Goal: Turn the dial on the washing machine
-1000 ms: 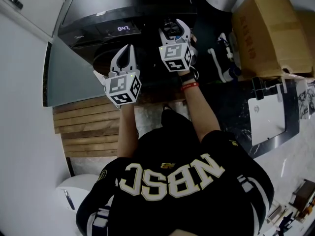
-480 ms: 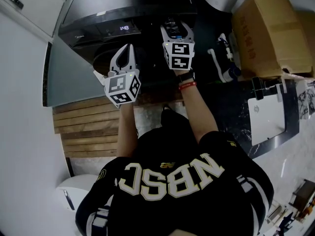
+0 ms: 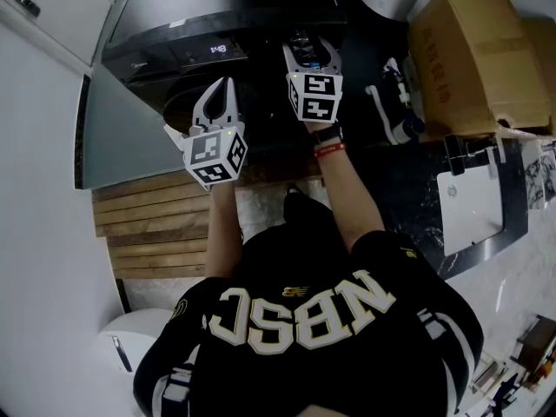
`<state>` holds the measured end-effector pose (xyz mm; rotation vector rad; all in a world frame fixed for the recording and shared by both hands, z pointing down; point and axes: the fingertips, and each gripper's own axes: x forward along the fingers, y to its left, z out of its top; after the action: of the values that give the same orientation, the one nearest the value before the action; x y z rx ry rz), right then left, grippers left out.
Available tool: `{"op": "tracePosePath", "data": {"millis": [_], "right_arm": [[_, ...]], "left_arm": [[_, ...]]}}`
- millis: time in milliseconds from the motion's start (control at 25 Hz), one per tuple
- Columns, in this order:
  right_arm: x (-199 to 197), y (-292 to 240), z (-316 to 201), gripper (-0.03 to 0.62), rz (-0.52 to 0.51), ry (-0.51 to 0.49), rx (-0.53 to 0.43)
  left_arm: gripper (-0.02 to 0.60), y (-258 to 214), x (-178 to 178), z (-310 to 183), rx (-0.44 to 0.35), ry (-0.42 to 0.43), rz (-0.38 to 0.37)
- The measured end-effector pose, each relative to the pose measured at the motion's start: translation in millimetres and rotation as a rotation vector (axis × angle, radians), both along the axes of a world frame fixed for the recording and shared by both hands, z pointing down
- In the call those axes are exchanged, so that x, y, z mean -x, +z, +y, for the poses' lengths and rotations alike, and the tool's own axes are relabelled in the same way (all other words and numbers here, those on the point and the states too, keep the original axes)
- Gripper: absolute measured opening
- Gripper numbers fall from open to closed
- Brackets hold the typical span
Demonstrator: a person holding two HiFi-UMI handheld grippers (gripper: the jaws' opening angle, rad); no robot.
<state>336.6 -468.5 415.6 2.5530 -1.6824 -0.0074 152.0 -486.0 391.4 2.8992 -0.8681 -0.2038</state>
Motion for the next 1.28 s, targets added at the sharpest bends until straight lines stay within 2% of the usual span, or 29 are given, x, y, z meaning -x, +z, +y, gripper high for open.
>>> {"op": "tracePosePath", "data": {"millis": [120, 280, 320, 1000, 1120, 1280], "right_arm": [[-0.5, 1.0, -0.6, 0.261, -0.056, 0.008, -0.037], [-12.0, 6.7, 5.0, 0.261, -0.352, 0.039, -0.221], [-13.6, 7.2, 6.2, 0.262, -0.400, 0.043, -0.250], [-14.7, 0.9, 11.6, 0.262, -0.447, 0.047, -0.252], [-16.3, 3.8, 11.0, 0.261, -0.517, 0.043, -0.289], [-20.4, 6.9, 14.1, 0.259, -0.695, 0.043, -0.412]], "left_arm": [[0.014, 1.7, 1.5, -1.1, 0.010, 0.000, 0.004], [0.014, 0.9, -0.6, -0.5, 0.021, 0.006, 0.019], [0.014, -0.5, -0.5, -0.4, 0.019, 0.006, 0.021], [0.014, -1.9, -2.6, 2.2, 0.011, 0.011, 0.017], [0.014, -3.3, -1.7, 2.4, 0.014, 0.012, 0.022], [0.014, -3.4, -0.5, 2.9, 0.014, 0.009, 0.022]]}}
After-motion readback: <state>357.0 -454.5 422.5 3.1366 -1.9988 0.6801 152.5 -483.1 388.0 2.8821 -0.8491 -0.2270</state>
